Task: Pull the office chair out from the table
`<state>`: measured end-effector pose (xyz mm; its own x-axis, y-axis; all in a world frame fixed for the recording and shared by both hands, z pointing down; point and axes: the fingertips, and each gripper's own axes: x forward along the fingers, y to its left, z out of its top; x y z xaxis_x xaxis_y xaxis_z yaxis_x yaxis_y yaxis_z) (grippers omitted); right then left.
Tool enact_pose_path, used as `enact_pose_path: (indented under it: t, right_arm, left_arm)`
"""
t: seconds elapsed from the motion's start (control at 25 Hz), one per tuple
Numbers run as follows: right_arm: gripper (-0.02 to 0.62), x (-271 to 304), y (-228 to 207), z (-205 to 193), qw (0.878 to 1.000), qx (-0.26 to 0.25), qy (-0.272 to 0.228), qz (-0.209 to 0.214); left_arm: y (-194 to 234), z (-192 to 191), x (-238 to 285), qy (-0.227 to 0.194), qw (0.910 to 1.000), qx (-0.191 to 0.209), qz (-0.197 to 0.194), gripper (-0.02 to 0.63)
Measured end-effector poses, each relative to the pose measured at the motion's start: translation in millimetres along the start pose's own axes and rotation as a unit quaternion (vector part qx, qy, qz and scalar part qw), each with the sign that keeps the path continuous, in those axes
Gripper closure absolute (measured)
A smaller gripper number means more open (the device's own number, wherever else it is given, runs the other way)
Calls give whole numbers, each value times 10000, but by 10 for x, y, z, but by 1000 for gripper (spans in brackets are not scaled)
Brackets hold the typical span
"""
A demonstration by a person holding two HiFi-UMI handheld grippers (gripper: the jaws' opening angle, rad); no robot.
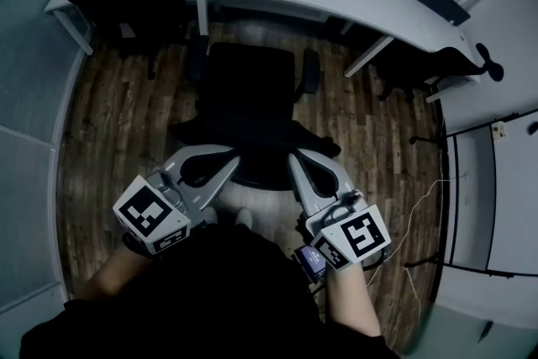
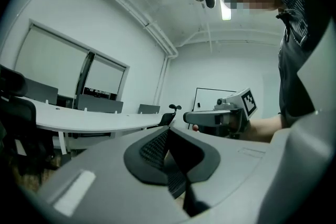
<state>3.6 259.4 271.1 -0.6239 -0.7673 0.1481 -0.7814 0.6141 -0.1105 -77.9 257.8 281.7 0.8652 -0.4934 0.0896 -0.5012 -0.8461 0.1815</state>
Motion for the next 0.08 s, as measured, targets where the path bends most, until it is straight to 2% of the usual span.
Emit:
enact_pose_path:
  t: [0.08]
  right_arm:
    - [594,5,-3,-51,9999,-39,96,-11]
  left_arm:
    - [-36,-33,24,50,10000,43,-59,600]
